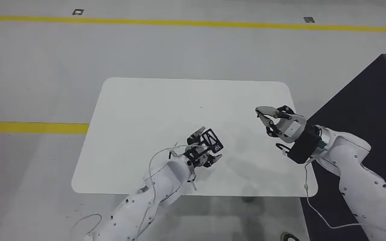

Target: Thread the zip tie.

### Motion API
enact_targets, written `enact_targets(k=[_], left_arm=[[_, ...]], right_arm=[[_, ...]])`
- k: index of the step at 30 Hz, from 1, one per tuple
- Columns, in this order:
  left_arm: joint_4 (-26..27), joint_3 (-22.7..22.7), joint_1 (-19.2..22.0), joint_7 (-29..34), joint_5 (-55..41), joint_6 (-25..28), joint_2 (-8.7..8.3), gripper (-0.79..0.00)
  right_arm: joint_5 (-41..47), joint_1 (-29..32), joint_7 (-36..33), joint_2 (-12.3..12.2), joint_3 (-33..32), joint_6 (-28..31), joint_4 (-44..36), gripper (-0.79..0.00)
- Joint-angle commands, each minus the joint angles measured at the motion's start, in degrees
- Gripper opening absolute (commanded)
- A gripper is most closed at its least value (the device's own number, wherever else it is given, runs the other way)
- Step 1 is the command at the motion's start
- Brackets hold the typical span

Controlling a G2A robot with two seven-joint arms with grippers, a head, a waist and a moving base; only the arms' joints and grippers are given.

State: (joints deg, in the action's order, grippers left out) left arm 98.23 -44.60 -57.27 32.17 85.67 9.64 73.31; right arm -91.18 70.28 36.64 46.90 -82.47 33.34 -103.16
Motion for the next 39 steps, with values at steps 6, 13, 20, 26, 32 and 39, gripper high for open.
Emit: enact_targets(k=[6, 13, 20, 26, 32, 39], left_arm=[[-3.2, 0.5, 4.2, 9.6, -10.0, -0.2, 1.69, 0.000], [-3.7, 0.6, 4.0, 10.0, -11.0, 1.0, 1.73, 0.000], [-8.8, 0.3, 10.5, 14.8, -21.9, 2.7, 3.60, -0.449], [-14.2, 1.9, 16.3, 24.2, -27.7, 1.3, 5.36, -0.493], [-17.8, 3.8, 19.0, 29.6, -28.2, 0.0, 6.49, -0.468], [-22.8, 6.5, 21.7, 32.9, -27.9, -1.7, 8.11, -0.483]], right_arm=[[0.0, 0.0, 0.0, 0.0, 0.0, 0.0, 0.0, -0.785], [0.0, 0.0, 0.0, 0.0, 0.0, 0.0, 0.0, -0.785], [0.0, 0.0, 0.0, 0.0, 0.0, 0.0, 0.0, -0.785], [0.0, 0.0, 0.0, 0.0, 0.0, 0.0, 0.0, -0.785], [0.0, 0.0, 0.0, 0.0, 0.0, 0.0, 0.0, -0.785], [0.0, 0.0, 0.0, 0.0, 0.0, 0.0, 0.0, -0.785]])
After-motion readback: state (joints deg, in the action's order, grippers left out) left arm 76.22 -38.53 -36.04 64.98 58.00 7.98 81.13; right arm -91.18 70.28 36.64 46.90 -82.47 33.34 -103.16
